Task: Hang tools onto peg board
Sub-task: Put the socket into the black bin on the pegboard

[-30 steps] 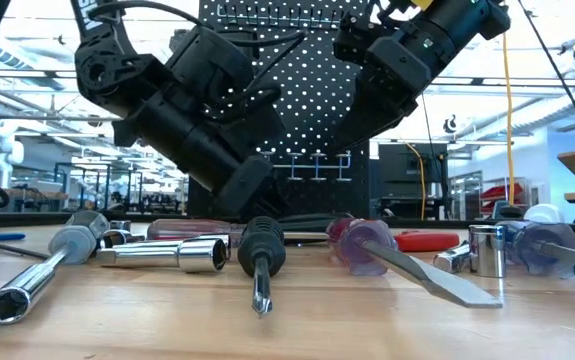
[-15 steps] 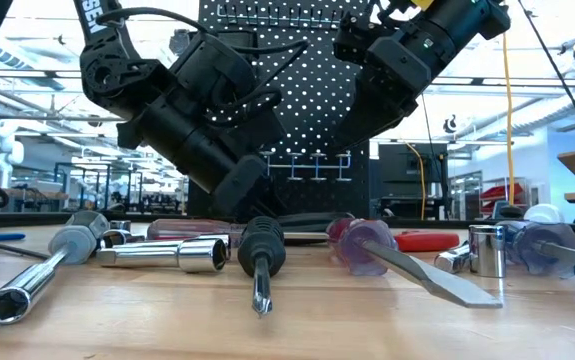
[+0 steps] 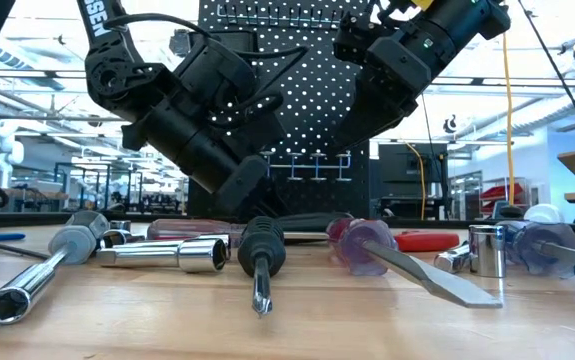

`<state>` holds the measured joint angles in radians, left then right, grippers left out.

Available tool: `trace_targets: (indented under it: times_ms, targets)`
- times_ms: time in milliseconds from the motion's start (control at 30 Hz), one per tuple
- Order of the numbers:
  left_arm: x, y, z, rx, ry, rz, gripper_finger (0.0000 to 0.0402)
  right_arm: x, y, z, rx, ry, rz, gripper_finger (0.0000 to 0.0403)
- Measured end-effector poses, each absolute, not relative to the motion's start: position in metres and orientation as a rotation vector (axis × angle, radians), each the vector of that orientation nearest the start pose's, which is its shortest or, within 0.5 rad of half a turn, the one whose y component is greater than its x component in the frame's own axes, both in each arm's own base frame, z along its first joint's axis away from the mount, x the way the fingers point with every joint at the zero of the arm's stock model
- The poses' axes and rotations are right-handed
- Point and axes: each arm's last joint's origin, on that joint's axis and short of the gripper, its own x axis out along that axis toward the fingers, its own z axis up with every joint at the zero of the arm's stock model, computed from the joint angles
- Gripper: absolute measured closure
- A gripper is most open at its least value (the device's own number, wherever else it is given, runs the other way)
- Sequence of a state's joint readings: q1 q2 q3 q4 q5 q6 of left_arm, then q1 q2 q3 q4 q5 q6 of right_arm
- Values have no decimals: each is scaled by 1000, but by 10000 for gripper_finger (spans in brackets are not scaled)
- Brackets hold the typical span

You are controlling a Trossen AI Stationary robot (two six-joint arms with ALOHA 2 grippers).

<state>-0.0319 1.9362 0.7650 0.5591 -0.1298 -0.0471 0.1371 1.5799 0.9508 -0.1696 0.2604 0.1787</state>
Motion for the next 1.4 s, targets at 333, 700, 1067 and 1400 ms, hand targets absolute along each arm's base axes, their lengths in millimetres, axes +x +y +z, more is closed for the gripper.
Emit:
trace_targets:
  times_ms: [333, 700, 1067, 1400]
  targets:
    - [344, -8, 92, -3, 609, 88, 256, 321, 37, 203, 11, 769, -187, 266]
    - [347, -8, 97, -6, 553, 85, 353, 321, 37, 203, 11, 769, -186, 266]
    - [344, -25, 132, -25, 463, 43, 336, 316, 37, 200, -4, 833, -189, 266]
    - [315, -70, 189, -9, 422, -62, 333, 314, 36, 199, -11, 853, -196, 266]
